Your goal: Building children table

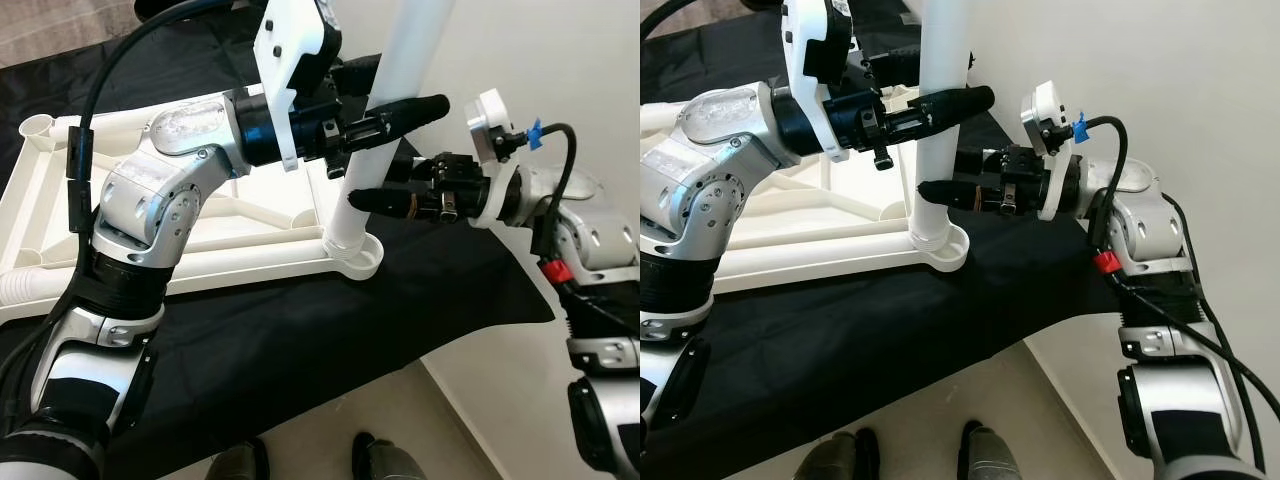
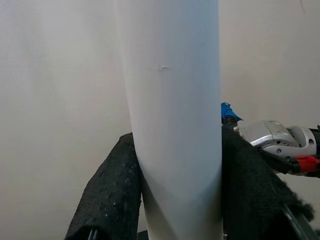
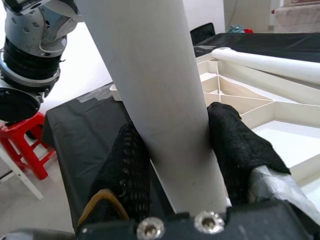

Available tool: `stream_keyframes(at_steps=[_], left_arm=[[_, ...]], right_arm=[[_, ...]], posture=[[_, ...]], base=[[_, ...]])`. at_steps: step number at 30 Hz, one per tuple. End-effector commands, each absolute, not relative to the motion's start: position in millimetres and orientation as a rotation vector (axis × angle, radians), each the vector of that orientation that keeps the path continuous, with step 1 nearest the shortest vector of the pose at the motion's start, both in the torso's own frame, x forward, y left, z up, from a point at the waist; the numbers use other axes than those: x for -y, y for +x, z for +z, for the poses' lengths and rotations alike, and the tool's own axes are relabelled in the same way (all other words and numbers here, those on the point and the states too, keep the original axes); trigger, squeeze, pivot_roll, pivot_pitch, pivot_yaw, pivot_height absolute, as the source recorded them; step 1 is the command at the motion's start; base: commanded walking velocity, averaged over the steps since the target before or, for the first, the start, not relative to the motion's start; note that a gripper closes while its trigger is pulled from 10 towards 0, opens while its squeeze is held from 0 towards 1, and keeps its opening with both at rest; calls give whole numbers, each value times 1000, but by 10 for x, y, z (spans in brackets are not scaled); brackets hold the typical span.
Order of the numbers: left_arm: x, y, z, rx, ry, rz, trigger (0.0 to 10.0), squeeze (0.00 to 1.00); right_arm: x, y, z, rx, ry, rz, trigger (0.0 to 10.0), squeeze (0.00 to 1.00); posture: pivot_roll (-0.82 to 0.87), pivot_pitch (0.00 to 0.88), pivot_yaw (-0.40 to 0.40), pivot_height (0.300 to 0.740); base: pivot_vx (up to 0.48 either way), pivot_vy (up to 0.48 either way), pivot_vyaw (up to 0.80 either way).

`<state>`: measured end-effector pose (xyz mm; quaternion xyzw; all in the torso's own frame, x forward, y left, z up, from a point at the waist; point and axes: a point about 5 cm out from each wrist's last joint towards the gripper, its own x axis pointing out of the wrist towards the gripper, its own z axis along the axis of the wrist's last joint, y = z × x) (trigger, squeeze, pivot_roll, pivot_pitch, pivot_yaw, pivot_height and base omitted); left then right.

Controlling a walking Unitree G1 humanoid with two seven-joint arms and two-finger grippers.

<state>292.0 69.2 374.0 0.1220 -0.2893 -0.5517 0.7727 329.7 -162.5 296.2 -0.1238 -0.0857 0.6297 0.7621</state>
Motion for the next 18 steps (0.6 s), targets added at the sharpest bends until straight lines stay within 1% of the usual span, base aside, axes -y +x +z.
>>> stream_keyframes(at_steps=[1, 5, 9, 13, 14, 15, 16, 17, 18], left_arm=[[-825, 2978, 3755, 623, 277, -1126, 0, 0], [-825, 2980, 3757, 625, 273, -1120, 0, 0], [-843, 2983, 3786, 652, 254, -1089, 0, 0], [-875, 2987, 3829, 669, 225, -1071, 0, 0], [-903, 2984, 3858, 679, 196, -1071, 902, 0], [-903, 2984, 3858, 679, 196, -1071, 902, 0], [-946, 2975, 3891, 691, 166, -1073, 6275, 439], [-946, 2975, 3891, 691, 166, -1073, 6275, 439], [-986, 2959, 3915, 701, 142, -1084, 8275, 1000]], right_arm=[[1624, 3231, 3022, 228, -296, 1480, 0, 0], [1655, 3245, 3044, 235, -287, 1481, 0, 0], [1690, 3252, 3121, 288, -224, 1464, 0, 0], [1712, 3245, 3136, 303, -198, 1462, 0, 0], [1724, 3236, 3140, 305, -196, 1462, 0, 0], [1724, 3236, 3140, 305, -196, 1462, 0, 0], [1736, 3232, 3147, 308, -198, 1461, 0, 0], [1736, 3232, 3147, 308, -198, 1461, 0, 0], [1745, 3233, 3155, 308, -203, 1457, 0, 0]], posture=[[3, 226, -12, 740], [0, 224, -12, 740], [-9, 211, -18, 740], [-11, 206, -19, 740], [-16, 202, -19, 740], [-16, 202, -19, 740], [-18, 199, -20, 740], [-18, 199, -20, 740], [-22, 194, -21, 740]], base=[[0, 0, 0], [0, 0, 0], [0, 0, 0], [0, 0, 0], [0, 0, 0], [0, 0, 0], [0, 0, 0], [0, 0, 0], [0, 0, 0]])
